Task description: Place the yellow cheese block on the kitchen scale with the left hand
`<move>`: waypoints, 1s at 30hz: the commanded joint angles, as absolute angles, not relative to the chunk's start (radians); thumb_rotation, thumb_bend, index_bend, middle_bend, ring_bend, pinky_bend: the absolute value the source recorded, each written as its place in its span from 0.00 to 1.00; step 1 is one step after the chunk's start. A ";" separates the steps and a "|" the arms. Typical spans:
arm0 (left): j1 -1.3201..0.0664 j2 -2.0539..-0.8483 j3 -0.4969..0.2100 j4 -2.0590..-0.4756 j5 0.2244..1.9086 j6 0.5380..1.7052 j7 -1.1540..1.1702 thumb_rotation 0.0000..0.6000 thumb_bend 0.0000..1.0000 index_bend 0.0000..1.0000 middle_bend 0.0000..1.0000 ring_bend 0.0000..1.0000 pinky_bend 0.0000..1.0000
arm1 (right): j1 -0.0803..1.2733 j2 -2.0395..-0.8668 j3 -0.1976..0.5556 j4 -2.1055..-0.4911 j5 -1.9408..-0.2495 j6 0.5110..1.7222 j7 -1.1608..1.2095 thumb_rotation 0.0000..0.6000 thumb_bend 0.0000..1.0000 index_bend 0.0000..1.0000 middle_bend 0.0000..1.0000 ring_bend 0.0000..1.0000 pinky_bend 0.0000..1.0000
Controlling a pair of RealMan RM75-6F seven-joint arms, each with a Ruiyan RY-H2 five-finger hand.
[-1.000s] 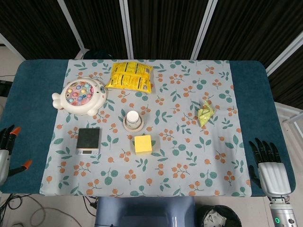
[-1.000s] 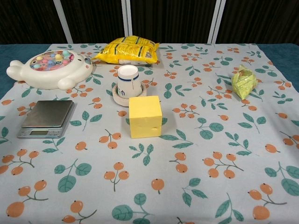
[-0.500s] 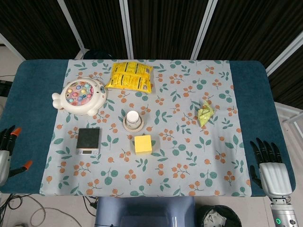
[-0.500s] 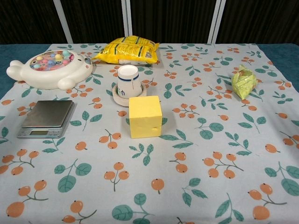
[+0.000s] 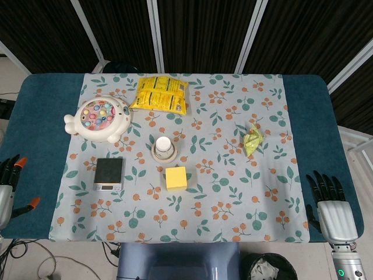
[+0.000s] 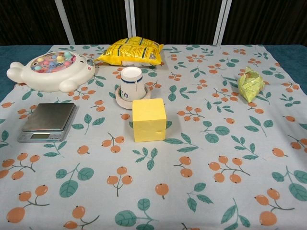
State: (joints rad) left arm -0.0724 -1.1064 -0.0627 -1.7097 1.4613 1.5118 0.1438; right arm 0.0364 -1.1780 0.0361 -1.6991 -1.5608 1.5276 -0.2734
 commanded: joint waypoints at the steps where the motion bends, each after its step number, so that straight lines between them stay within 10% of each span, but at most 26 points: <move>1: -0.078 -1.099 -0.050 -1.716 1.470 1.491 0.141 1.00 0.24 0.06 0.06 0.04 0.16 | 0.036 -1.177 0.038 -1.699 -1.555 1.527 -0.272 1.00 0.58 0.00 0.00 0.00 0.00; 12: -0.183 -1.061 0.020 -1.663 1.565 1.279 0.065 1.00 0.40 0.10 0.54 0.54 0.67 | 0.039 -1.175 0.038 -1.703 -1.543 1.514 -0.280 1.00 0.58 0.00 0.00 0.00 0.00; 18: -0.251 -1.076 0.030 -1.625 1.591 1.181 -0.025 1.00 0.48 0.15 0.71 0.69 0.72 | 0.039 -1.171 0.038 -1.705 -1.535 1.509 -0.282 1.00 0.58 0.00 0.00 0.00 0.00; 30: -0.357 -1.087 0.063 -1.609 1.555 0.969 -0.050 1.00 0.56 0.16 0.72 0.70 0.72 | 0.043 -1.174 0.040 -1.705 -1.525 1.500 -0.284 1.00 0.58 0.00 0.00 0.00 0.00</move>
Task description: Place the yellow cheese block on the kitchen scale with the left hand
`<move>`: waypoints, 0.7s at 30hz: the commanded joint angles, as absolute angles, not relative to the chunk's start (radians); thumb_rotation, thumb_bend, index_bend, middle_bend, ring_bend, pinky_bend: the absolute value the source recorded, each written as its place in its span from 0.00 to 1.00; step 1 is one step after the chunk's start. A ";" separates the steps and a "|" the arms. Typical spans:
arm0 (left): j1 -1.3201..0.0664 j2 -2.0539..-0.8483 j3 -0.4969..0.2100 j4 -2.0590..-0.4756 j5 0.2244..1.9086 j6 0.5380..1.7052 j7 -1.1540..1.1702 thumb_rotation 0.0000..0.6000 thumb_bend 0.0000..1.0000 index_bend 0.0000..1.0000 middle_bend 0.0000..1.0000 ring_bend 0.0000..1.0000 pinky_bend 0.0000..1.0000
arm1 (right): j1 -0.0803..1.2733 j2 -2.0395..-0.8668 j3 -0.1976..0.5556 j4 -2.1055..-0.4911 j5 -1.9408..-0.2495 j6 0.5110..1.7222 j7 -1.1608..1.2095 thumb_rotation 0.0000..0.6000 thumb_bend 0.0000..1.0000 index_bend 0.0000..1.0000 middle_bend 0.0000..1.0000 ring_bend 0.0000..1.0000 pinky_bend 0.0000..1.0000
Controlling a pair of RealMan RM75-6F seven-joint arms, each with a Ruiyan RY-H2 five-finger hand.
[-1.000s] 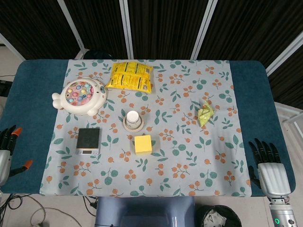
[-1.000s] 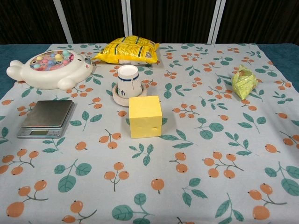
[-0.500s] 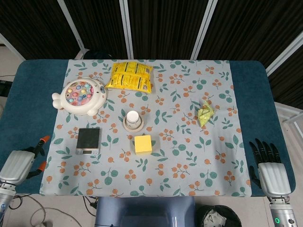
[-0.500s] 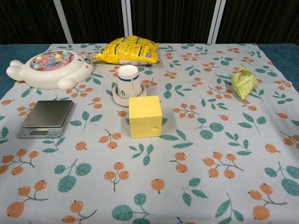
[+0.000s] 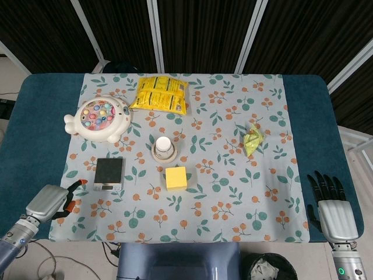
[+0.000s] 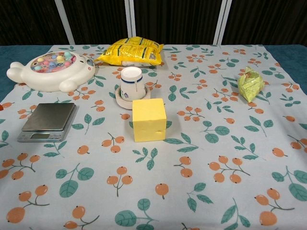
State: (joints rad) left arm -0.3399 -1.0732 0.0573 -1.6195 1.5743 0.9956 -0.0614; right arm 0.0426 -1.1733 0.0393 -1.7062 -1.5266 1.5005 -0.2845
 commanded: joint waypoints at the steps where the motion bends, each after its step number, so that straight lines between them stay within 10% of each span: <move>1: -0.359 -1.089 0.063 -1.607 1.553 0.965 -0.048 1.00 0.56 0.16 0.72 0.70 0.72 | 0.043 -1.174 0.040 -1.705 -1.525 1.500 -0.285 1.00 0.58 0.00 0.00 0.00 0.00; 21: -0.388 -1.155 0.081 -1.553 1.491 0.907 -0.023 1.00 0.56 0.18 0.71 0.70 0.72 | 0.044 -1.178 0.045 -1.700 -1.511 1.500 -0.286 1.00 0.58 0.00 0.00 0.00 0.00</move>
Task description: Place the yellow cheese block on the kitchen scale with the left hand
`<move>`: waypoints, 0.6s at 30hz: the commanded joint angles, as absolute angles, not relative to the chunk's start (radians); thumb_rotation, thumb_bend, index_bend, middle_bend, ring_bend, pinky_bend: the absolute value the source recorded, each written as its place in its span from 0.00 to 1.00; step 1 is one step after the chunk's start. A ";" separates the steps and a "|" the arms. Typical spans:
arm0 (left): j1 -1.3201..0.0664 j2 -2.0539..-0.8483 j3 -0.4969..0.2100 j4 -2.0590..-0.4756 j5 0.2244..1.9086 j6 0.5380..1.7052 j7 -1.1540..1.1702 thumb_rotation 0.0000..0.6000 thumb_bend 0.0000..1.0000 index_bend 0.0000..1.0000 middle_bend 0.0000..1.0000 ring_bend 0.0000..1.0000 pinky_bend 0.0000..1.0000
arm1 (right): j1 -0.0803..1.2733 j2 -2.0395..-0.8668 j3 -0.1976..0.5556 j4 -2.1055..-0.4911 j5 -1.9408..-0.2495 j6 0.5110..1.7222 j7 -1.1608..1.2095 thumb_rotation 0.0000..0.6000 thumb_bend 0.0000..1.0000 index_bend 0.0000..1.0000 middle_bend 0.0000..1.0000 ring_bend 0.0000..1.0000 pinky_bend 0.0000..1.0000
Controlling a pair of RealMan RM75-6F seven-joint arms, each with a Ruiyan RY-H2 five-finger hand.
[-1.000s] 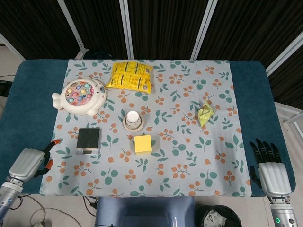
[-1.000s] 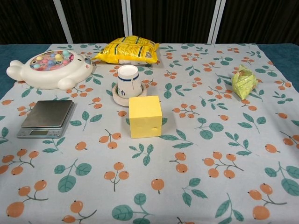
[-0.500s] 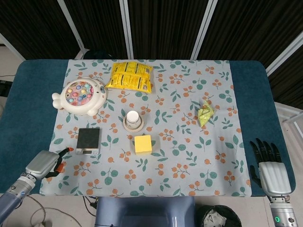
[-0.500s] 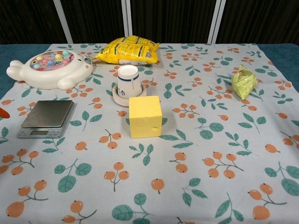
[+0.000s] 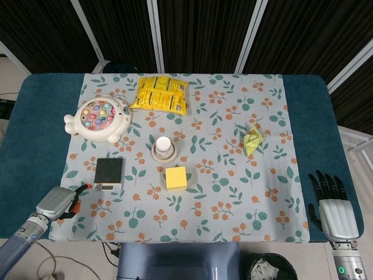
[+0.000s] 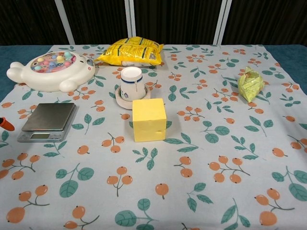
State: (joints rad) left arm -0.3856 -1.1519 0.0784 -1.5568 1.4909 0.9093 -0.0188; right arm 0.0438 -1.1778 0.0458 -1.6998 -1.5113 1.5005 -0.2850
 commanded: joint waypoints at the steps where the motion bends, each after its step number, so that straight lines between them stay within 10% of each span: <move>1: -0.389 -1.157 0.081 -1.551 1.492 0.905 -0.025 1.00 0.56 0.18 0.71 0.70 0.72 | 0.044 -1.178 0.045 -1.700 -1.512 1.499 -0.286 1.00 0.58 0.00 0.00 0.00 0.00; 18: -0.406 -1.174 0.090 -1.524 1.486 0.904 -0.027 1.00 0.56 0.18 0.70 0.70 0.72 | 0.045 -1.181 0.046 -1.703 -1.503 1.497 -0.295 1.00 0.58 0.00 0.00 0.00 0.00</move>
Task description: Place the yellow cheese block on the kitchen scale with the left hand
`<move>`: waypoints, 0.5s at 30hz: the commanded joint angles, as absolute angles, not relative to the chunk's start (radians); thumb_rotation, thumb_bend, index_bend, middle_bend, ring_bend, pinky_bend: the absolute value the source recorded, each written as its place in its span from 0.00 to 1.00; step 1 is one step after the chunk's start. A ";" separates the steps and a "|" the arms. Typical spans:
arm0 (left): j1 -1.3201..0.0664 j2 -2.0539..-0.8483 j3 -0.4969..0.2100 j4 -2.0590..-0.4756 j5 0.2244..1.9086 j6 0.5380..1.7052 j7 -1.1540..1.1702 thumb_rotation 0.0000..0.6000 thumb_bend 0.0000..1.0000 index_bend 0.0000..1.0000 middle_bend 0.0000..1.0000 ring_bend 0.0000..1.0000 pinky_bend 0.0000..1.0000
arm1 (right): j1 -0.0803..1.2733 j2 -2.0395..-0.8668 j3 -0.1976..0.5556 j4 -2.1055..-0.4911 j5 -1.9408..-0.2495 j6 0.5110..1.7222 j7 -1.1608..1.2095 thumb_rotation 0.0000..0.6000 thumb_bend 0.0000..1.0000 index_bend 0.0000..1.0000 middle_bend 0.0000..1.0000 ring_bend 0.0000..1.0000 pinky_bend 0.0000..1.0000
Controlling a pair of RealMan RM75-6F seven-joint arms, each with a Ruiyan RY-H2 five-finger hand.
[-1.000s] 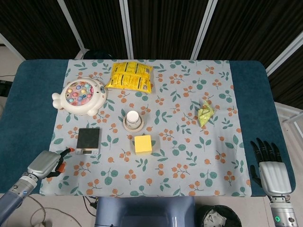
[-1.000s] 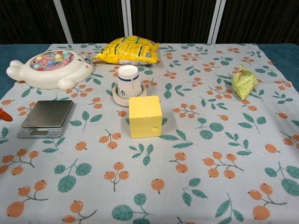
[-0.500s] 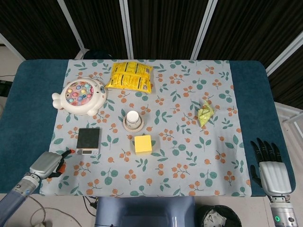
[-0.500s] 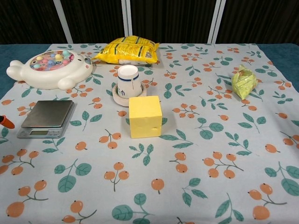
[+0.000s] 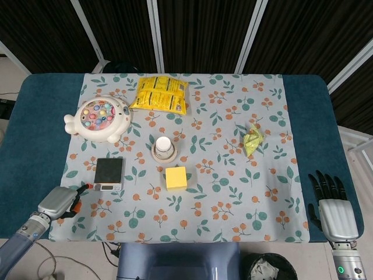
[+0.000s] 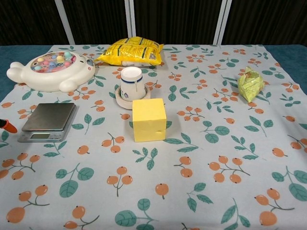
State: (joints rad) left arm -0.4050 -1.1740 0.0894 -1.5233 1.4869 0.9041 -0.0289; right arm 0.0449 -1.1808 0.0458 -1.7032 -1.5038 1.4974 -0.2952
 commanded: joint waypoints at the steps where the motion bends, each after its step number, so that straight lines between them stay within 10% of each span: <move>1: -0.407 -1.175 0.090 -1.524 1.484 0.904 -0.026 1.00 0.56 0.18 0.70 0.70 0.72 | 0.045 -1.180 0.046 -1.704 -1.503 1.498 -0.295 1.00 0.58 0.00 0.00 0.00 0.00; 15: -0.418 -1.185 0.090 -1.516 1.460 0.894 -0.006 1.00 0.56 0.18 0.69 0.70 0.72 | 0.044 -1.180 0.048 -1.707 -1.498 1.501 -0.299 1.00 0.58 0.00 0.00 0.00 0.00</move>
